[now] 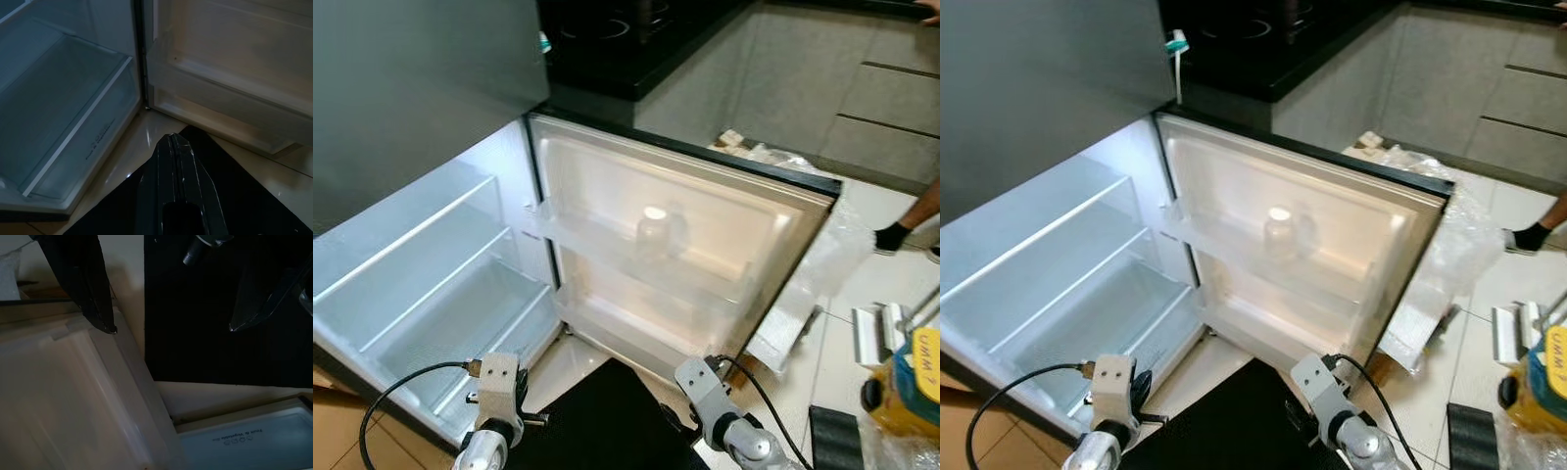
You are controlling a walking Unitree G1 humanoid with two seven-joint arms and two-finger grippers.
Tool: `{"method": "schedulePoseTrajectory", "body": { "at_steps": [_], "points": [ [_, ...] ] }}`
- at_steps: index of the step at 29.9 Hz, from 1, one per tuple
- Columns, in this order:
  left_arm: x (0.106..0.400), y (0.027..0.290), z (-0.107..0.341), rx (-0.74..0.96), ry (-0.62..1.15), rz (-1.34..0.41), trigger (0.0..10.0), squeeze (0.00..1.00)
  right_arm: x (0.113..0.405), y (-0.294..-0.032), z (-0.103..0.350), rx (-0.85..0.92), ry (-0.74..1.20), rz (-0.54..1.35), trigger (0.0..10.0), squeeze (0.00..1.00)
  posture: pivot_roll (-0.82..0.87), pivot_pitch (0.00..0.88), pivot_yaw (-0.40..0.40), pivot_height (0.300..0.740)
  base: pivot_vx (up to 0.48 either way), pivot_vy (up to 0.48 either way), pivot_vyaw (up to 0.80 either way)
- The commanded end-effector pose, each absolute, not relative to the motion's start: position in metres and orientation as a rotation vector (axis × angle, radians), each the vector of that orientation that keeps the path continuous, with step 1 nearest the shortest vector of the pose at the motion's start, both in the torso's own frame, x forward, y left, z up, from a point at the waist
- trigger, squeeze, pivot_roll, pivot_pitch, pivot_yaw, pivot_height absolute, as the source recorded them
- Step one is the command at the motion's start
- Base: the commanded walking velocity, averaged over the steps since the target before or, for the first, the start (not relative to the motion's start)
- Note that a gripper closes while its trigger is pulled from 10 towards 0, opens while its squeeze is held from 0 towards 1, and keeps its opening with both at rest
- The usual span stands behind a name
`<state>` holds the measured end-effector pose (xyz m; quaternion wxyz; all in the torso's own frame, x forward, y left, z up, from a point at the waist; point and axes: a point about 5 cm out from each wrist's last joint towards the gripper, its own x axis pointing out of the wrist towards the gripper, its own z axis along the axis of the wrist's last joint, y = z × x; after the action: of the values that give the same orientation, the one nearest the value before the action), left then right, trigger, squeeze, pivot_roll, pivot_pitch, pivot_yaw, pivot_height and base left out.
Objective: Restocking fridge
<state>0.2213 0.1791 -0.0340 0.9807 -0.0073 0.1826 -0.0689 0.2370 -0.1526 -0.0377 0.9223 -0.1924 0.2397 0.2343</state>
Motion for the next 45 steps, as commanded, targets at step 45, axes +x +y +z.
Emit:
{"method": "schedulePoseTrajectory", "body": {
  "at_steps": [45],
  "points": [
    [0.261, 0.132, 0.054, -0.112, -0.034, -0.710, 10.0, 0.00, 0.247, -0.365, 0.065, -0.339, 0.232, -0.482, 10.0, 0.00, -0.16, 0.087, 0.061, 0.740, 0.000, 0.000, 0.00]
  ]
}}
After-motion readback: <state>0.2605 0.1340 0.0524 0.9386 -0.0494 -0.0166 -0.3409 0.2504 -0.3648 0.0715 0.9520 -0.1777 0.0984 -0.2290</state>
